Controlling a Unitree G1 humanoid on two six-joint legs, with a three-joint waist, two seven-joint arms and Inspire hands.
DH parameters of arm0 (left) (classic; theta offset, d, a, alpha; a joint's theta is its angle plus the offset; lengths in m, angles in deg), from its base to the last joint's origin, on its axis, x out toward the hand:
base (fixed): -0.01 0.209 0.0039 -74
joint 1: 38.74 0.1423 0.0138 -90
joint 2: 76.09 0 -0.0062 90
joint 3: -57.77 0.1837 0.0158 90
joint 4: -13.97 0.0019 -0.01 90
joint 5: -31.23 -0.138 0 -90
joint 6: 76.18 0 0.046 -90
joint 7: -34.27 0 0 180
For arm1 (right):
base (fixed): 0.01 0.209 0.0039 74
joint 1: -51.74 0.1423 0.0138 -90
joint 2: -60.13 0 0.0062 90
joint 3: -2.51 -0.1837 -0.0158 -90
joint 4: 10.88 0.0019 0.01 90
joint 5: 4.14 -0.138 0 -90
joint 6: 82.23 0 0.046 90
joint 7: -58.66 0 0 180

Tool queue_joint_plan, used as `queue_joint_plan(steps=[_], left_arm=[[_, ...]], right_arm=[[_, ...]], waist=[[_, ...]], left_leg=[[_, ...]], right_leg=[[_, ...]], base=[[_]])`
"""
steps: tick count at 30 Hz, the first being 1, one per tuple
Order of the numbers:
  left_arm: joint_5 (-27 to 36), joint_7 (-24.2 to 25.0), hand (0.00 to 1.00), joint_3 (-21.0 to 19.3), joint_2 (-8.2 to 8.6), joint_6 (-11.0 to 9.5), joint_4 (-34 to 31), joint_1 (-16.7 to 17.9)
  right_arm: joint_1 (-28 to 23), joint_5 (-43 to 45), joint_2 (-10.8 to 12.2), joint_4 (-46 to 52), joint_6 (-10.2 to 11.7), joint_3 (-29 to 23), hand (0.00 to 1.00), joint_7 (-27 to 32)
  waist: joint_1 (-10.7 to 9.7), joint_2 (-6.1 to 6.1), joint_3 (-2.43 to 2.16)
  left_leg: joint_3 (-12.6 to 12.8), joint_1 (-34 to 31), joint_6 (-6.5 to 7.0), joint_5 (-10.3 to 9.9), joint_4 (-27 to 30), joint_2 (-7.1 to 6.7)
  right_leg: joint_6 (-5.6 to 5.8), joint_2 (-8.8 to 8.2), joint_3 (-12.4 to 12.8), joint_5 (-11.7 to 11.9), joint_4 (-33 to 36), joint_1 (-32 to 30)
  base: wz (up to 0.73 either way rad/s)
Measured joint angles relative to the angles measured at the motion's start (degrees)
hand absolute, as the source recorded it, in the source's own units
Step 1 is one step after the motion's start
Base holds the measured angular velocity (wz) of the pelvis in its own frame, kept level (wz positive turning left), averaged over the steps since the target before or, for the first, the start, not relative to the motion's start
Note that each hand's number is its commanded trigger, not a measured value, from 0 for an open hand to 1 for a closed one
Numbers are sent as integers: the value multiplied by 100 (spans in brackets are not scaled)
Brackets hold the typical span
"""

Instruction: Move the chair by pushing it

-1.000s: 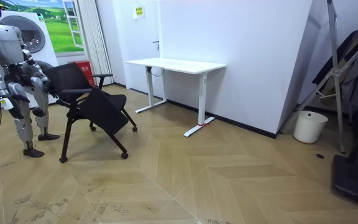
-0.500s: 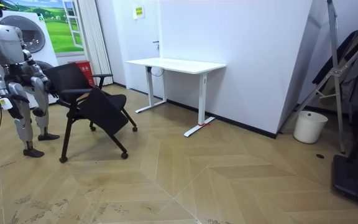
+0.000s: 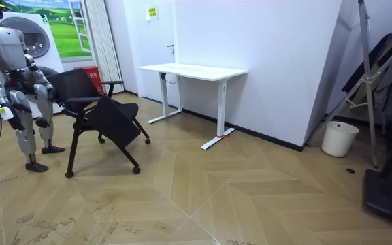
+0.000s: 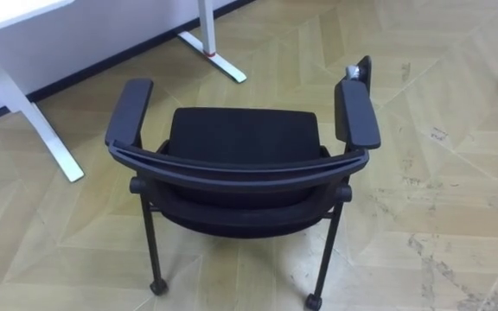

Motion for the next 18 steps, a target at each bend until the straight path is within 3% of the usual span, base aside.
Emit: queue_joint_plan(steps=[10, 18], left_arm=[[766, -47, 0, -675, -13, -2, 38, 468], [1037, -223, 0, -1150, -39, 47, 45, 1027]], right_arm=[[21, 3, 1, -11, -161, -49, 0, -15], [54, 41, -49, -172, -255, -113, 0, -18]], waist=[[42, -45, 19], [360, 0, 4]], left_leg=[[-157, -10, 0, -1, 1, -9], [-271, -70, -2, -2, 68, -32]], right_leg=[[3, -9, -149, -52, -4, 77], [14, -26, -256, -77, -8, 141]], base=[[8], [10]])
